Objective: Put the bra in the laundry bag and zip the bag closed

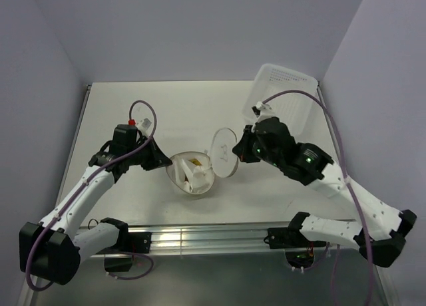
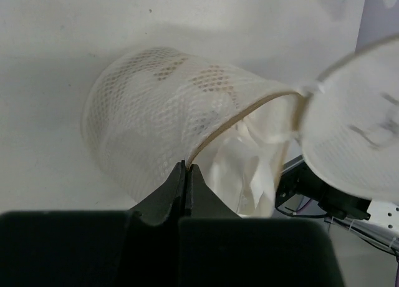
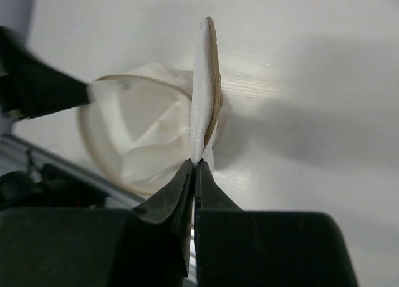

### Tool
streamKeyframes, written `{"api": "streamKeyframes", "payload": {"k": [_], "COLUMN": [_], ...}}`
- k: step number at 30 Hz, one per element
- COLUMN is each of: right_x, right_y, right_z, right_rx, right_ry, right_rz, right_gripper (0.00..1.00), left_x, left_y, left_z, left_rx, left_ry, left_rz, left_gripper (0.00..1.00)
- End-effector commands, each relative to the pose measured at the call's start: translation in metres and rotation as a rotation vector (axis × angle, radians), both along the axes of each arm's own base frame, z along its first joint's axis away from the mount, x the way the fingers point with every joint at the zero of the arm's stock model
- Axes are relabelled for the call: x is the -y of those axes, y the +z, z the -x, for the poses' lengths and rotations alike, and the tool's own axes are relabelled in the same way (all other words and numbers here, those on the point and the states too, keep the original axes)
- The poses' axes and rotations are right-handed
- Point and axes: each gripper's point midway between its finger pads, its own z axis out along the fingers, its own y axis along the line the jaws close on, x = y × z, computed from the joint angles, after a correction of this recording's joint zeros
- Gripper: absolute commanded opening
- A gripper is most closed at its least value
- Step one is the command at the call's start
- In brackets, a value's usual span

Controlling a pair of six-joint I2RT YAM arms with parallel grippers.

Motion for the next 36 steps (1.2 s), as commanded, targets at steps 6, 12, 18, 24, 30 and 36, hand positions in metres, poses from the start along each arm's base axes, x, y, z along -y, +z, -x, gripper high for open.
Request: {"api": "streamKeyframes", "payload": {"k": [6, 12, 18, 24, 30, 36], "right_x": [0.012, 0.017, 0.045, 0.048, 0.057, 0.043], "right_y": [-0.022, 0.000, 0.014, 0.009, 0.021, -0.004], "right_z": [-0.026, -0.015, 0.002, 0.012, 0.025, 0.013], "right_rx": [0.011, 0.041, 0.061, 0.040, -0.005, -0.038], "right_ry": [-0.069, -0.056, -0.100, -0.093, -0.101, -0.125], "right_rz": [0.114, 0.146, 0.167, 0.211, 0.308, 0.446], "right_gripper": [0.00, 0.00, 0.00, 0.00, 0.00, 0.00], "left_x": [0.005, 0.010, 0.016, 0.032, 0.064, 0.072], "left_y": [0.020, 0.059, 0.092, 0.068, 0.063, 0.061], "left_z": [0.002, 0.012, 0.012, 0.019, 0.026, 0.021], "left_rx": [0.073, 0.142, 0.204, 0.133, 0.113, 0.140], "left_ry": [-0.092, -0.117, -0.135, -0.178, -0.254, -0.236], "left_rz": [0.017, 0.079, 0.125, 0.172, 0.180, 0.198], "left_gripper": [0.00, 0.00, 0.00, 0.00, 0.00, 0.00]}}
